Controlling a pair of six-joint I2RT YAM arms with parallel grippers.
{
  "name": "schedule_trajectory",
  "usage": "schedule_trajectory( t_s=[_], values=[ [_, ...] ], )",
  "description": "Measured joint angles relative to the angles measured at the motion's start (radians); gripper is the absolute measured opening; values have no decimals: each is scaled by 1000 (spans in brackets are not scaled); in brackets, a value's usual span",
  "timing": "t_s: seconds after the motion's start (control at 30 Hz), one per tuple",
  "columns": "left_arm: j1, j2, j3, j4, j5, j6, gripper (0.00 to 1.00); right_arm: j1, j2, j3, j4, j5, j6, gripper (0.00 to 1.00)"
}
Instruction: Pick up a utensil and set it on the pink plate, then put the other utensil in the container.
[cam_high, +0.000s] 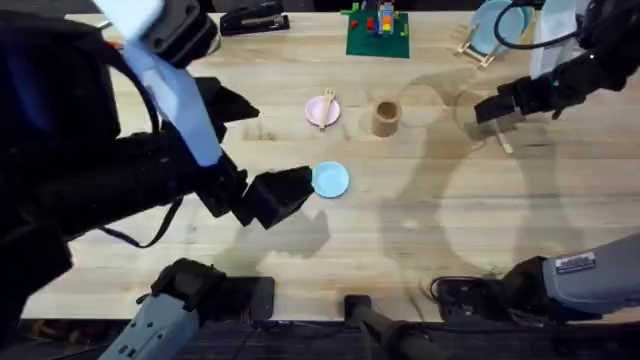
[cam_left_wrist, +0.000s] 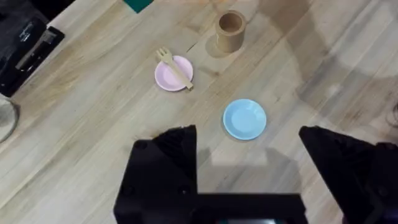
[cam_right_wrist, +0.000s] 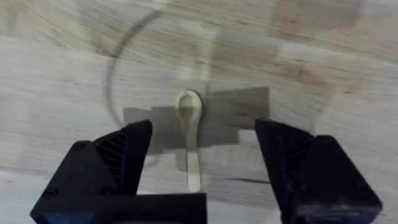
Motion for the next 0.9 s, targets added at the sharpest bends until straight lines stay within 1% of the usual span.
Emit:
schedule_trajectory(
  t_s=[0.13,0.33,0.57,0.9],
  values=[
    [0,0,0,0,0,0,995,0,5,0,2,-16,0,975],
    [0,0,0,0,0,0,995,0,52,1,2,-19,0,953],
    [0,0,0,0,0,0,995,4,56,4,-3,-14,1,956],
    [0,0,0,0,0,0,995,26,63,24,-64,26,22,957]
  ],
)
